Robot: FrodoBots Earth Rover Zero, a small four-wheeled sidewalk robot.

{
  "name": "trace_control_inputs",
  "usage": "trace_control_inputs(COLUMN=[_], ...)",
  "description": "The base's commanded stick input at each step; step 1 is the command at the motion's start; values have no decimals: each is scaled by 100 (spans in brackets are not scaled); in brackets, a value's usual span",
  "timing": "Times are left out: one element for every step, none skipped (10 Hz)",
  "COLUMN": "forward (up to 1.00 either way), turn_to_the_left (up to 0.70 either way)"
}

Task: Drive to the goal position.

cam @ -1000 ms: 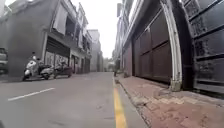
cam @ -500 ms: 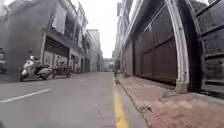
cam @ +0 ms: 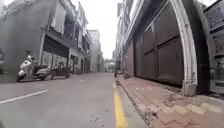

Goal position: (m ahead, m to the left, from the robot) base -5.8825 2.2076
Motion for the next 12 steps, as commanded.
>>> trace_control_inputs(forward=[47,47,47,47,47,47,47,47,47,47,47,47], turn_to_the_left=[1,1,1,1,1,1,1,1,1,1,1,1])
